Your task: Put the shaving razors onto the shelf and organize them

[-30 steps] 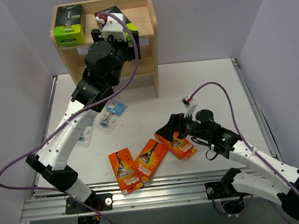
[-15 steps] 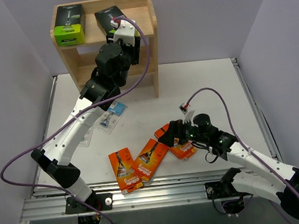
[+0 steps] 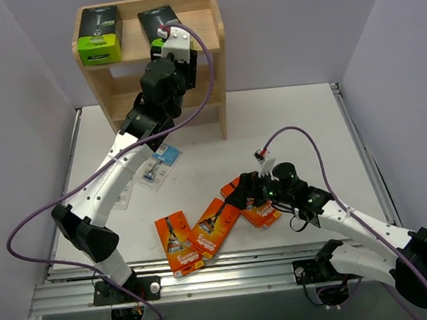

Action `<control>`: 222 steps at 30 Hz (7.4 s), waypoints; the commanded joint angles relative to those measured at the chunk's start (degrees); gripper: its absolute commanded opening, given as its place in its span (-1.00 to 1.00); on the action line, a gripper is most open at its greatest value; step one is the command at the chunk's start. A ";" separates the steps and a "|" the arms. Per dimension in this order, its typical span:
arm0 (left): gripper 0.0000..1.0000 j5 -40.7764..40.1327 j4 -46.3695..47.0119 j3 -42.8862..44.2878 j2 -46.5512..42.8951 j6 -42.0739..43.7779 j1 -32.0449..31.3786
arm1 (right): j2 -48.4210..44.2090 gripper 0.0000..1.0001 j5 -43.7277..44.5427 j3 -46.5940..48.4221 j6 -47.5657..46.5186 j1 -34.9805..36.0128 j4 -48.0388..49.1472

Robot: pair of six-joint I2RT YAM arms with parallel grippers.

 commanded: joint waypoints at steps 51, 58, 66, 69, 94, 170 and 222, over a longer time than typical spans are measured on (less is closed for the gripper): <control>0.95 17.57 -8.74 32.31 8.93 1.65 9.36 | 9.40 1.00 -6.30 -1.27 0.91 -1.81 10.86; 0.89 17.22 -10.68 45.33 20.79 4.82 9.80 | 12.04 1.00 -7.27 -0.91 -0.85 -2.78 10.24; 0.88 16.09 -8.75 47.45 25.02 6.39 12.17 | 14.85 1.00 -8.67 -1.97 -0.41 -4.18 12.35; 0.88 14.06 -7.26 47.98 26.43 10.16 12.35 | 15.56 1.00 -9.11 -2.32 -0.23 -4.71 12.88; 0.73 3.62 -4.54 46.31 31.44 15.44 11.39 | 17.58 1.00 -9.46 -2.67 0.21 -5.94 13.05; 0.88 -1.32 -1.19 31.98 19.84 16.33 16.31 | 22.68 1.00 -11.31 -3.11 5.57 -5.77 19.82; 0.88 12.30 -4.35 26.21 1.66 5.97 8.49 | 17.50 1.00 -10.87 -2.23 5.22 -5.59 14.82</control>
